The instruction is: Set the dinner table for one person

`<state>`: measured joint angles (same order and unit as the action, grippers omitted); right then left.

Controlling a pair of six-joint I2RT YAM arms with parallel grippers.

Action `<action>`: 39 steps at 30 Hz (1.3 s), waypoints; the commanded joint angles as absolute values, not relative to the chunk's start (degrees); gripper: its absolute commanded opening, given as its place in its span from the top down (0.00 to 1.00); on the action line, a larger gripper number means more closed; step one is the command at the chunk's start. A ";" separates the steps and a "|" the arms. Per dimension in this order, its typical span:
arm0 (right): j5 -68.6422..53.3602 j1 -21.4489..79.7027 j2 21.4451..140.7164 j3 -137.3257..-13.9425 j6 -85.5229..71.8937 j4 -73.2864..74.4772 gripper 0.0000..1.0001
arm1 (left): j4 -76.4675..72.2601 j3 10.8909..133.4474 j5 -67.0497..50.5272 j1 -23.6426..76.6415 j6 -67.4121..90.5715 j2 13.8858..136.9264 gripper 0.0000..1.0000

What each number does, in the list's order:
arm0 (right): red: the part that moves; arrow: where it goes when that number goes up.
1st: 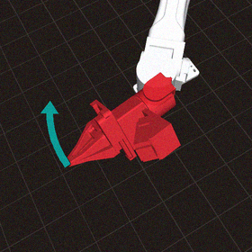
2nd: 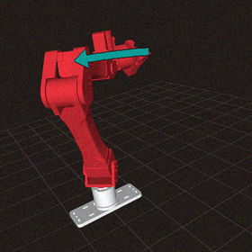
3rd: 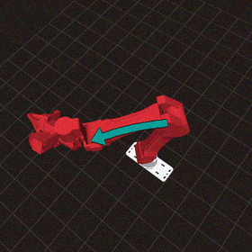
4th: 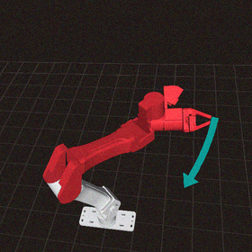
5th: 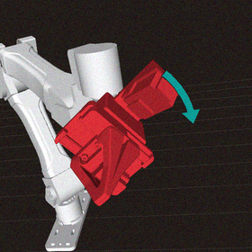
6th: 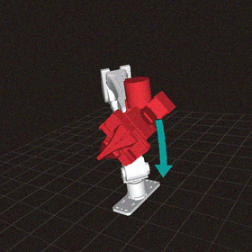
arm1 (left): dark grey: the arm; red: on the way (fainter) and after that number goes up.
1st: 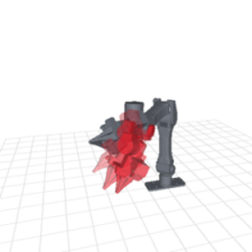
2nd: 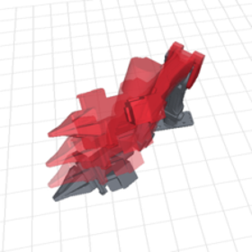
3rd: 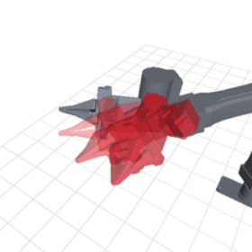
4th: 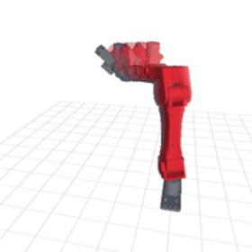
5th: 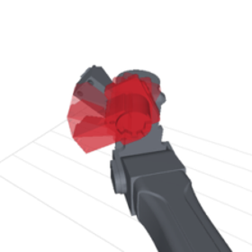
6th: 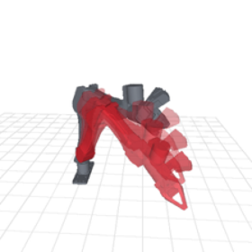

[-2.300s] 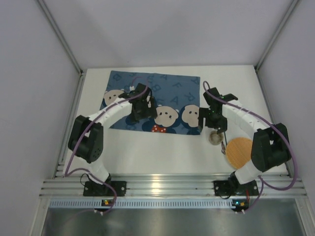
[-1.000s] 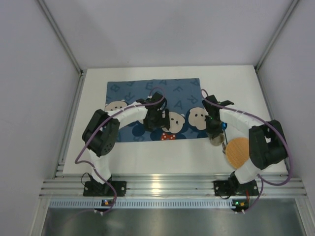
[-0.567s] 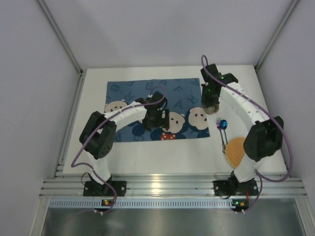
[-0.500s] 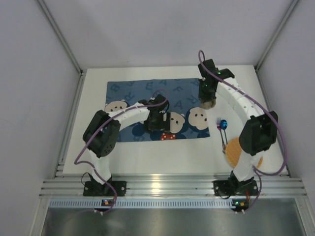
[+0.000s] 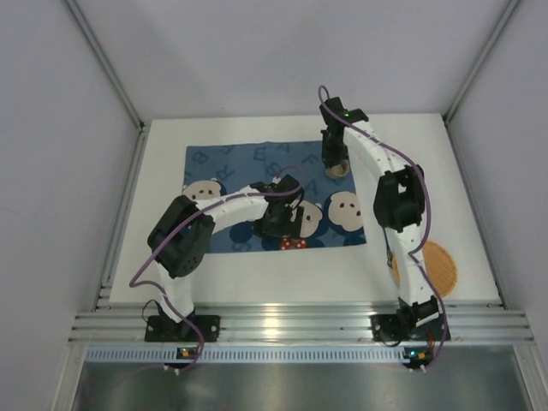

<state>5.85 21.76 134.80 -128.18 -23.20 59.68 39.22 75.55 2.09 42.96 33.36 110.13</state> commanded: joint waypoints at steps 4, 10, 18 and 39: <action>6.24 22.32 136.49 -133.42 -24.61 59.15 1.00 | 40.96 67.95 0.35 48.24 32.96 107.93 0.05; 6.77 22.24 138.60 -133.59 -25.05 57.31 1.00 | 41.75 68.02 0.53 48.69 33.05 107.75 0.05; 5.46 21.97 142.11 -133.77 -25.05 55.46 0.74 | 43.50 69.26 1.32 48.69 33.66 107.58 0.05; -1.13 5.73 99.53 -90.91 -25.40 53.35 0.34 | 48.78 82.96 3.17 48.69 33.13 107.67 0.03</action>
<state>0.91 9.39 104.99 -98.96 -24.10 52.56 46.98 80.20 3.49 48.49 32.86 108.42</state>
